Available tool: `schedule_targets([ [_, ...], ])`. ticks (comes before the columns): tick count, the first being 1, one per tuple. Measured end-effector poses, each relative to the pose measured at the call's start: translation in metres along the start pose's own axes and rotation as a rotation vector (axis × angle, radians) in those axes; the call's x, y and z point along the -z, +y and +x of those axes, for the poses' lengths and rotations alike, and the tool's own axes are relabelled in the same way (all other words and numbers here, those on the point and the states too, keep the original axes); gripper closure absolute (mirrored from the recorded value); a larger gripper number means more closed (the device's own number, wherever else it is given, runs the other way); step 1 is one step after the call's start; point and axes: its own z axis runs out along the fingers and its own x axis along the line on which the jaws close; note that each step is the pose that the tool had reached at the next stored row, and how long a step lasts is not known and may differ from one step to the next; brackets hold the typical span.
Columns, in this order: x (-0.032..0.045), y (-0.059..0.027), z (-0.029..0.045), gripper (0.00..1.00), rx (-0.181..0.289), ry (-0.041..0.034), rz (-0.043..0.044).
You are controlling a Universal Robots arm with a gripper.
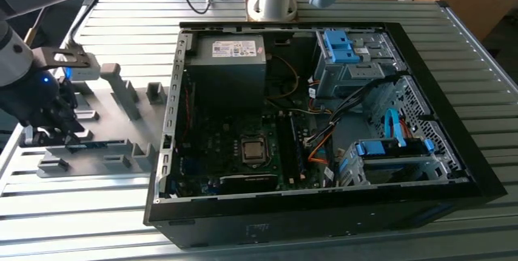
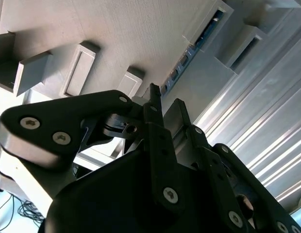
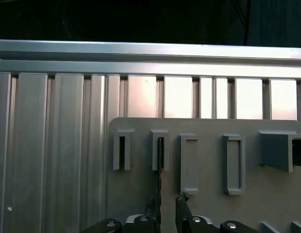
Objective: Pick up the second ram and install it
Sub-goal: 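Pick up the second ram and move it above second insertion slot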
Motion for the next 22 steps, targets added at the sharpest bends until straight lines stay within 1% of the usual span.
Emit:
schedule_targets([
  [5, -0.0052, 0.0000, 0.0003, 0.70, -0.001, 0.0016, 0.0000],
  [13, -0.0068, -0.0001, 0.0004, 0.70, -0.001, 0.0015, 0.0002],
  [22, -0.0141, -0.0003, 0.0022, 0.70, -0.001, 0.0016, -0.0001],
])
